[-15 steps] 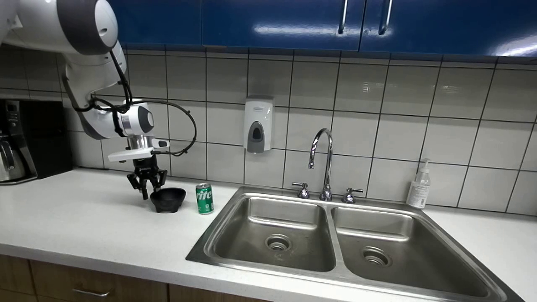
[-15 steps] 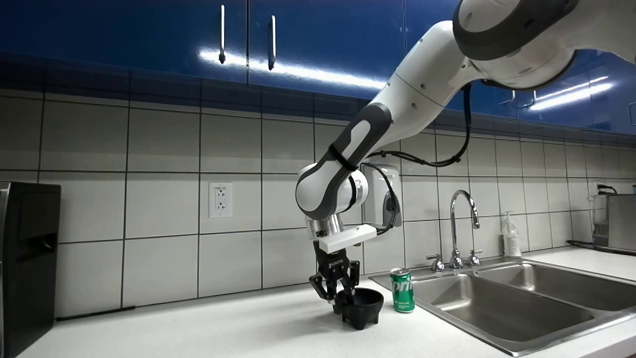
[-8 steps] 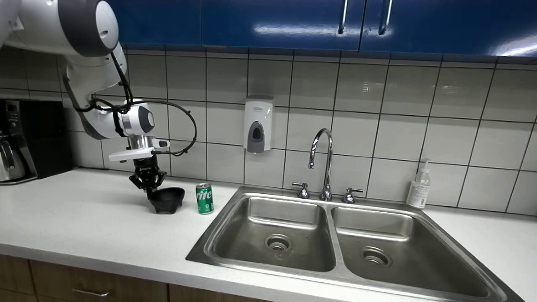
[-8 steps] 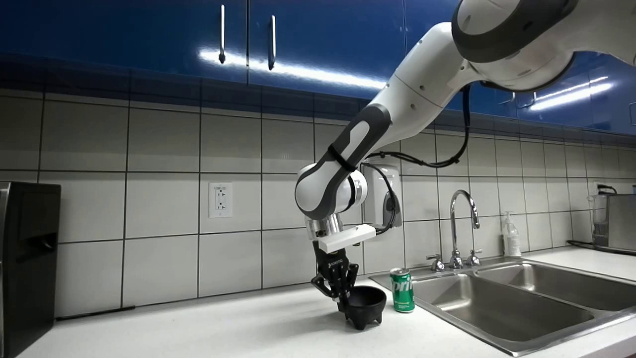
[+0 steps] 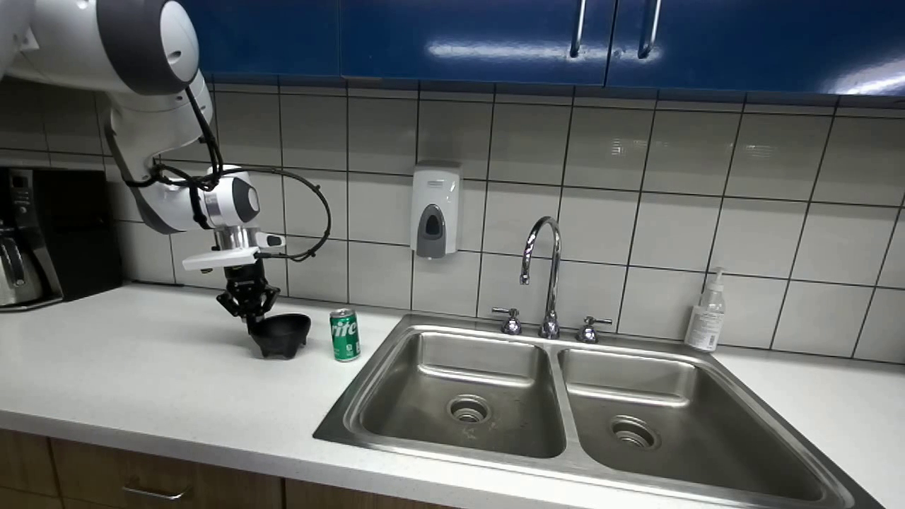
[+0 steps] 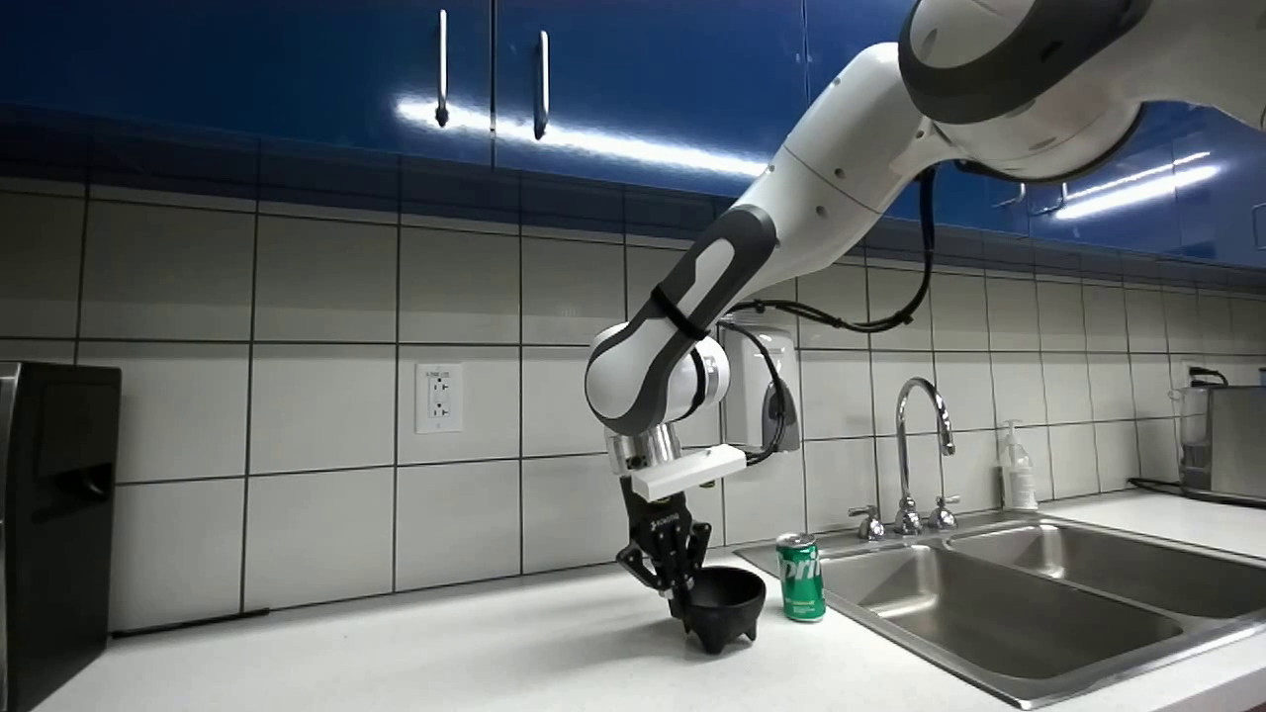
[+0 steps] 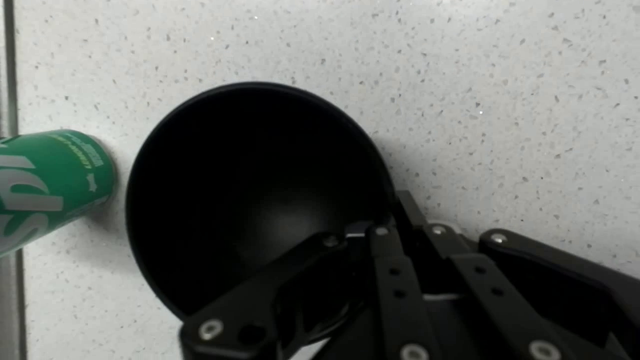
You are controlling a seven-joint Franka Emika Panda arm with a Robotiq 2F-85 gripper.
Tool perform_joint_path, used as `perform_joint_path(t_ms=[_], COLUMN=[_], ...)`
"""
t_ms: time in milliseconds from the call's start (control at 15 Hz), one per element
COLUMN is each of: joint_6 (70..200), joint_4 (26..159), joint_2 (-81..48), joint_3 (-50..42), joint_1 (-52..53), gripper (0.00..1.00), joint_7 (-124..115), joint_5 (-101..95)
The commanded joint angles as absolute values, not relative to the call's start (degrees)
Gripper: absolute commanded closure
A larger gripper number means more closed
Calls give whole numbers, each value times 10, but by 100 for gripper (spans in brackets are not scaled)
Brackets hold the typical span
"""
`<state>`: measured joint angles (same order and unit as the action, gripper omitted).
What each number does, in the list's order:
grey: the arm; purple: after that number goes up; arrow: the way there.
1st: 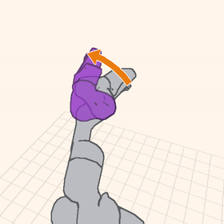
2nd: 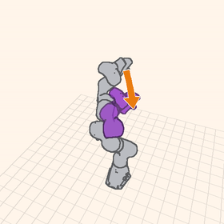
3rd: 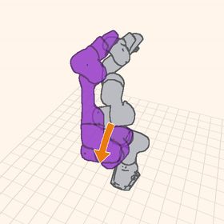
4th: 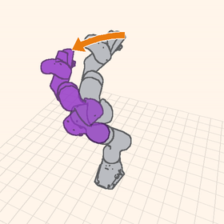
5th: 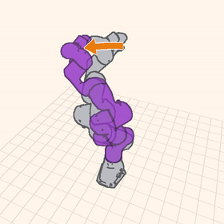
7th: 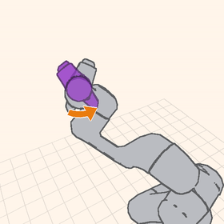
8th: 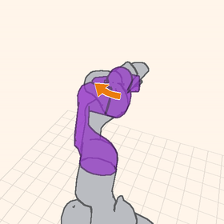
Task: Put the black bowl in the left sink
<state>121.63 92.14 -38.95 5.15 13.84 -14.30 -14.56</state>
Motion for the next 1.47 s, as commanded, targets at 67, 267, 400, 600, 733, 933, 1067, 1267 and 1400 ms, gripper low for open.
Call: perform_joint_path(t_ms=[67,267,400,600,733,933,1067,1267,1400], joint_6=[1220,1220,1228,1243,1259,1285,1301,1319,1332], joint_4=[941,949,964,992,1015,1055,1081,1118,1145], joint_2=[-345,-324,-303,-269,-242,-199,-170,-128,-101], joint_3=[42,45,43,40,36,28,20,12,7], joint_1=[155,155,156,152,151,147,144,133,123], gripper=[98,98,98,98,98,98,98,98,98], joint_7=[-136,-132,-138,-144,-149,-160,-171,-184,-197], joint_5=[-147,-142,-146,-149,-152,-156,-160,-159,-159])
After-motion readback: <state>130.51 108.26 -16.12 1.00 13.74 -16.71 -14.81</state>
